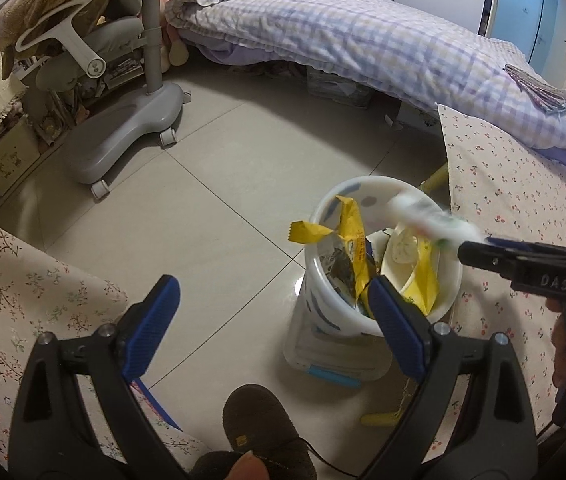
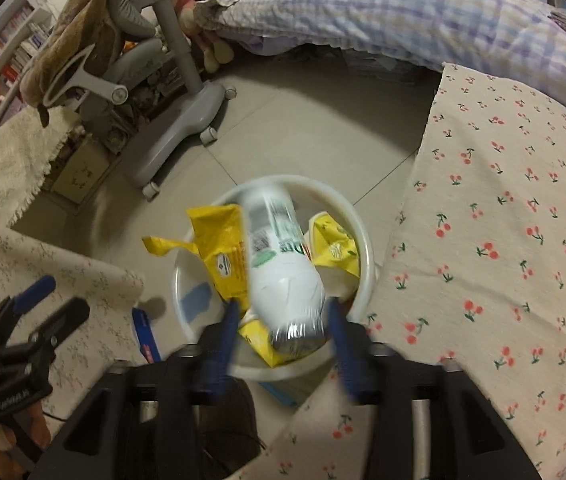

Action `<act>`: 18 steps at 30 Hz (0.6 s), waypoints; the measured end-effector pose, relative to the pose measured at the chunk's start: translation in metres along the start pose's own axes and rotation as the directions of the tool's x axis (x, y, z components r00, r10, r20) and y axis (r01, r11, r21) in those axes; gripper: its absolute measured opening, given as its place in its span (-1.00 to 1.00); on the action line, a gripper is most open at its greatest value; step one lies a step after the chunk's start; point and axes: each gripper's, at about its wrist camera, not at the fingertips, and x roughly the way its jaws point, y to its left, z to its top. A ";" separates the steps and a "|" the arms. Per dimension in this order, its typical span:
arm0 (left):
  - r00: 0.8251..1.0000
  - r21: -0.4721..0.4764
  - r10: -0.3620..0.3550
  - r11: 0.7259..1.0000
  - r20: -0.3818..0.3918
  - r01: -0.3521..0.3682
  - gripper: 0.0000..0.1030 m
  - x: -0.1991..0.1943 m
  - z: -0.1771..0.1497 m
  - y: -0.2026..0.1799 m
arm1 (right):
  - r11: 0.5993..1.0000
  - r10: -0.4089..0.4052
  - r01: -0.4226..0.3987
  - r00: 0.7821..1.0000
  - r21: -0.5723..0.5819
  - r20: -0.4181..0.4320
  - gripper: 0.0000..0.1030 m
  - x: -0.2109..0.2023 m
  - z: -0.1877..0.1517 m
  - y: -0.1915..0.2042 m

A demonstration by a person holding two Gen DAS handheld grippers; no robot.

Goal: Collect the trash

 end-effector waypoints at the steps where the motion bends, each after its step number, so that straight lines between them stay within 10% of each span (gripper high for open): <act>1: 1.000 0.000 -0.001 1.000 0.000 0.001 0.84 0.000 0.000 0.001 | 1.000 -0.002 0.001 1.000 0.016 0.011 0.43 -0.001 0.001 -0.001; 18: 0.997 0.050 -0.070 0.996 0.026 0.068 0.85 -0.033 -0.013 -0.036 | 0.984 -0.130 0.144 0.984 -0.104 0.123 0.51 -0.094 -0.046 -0.017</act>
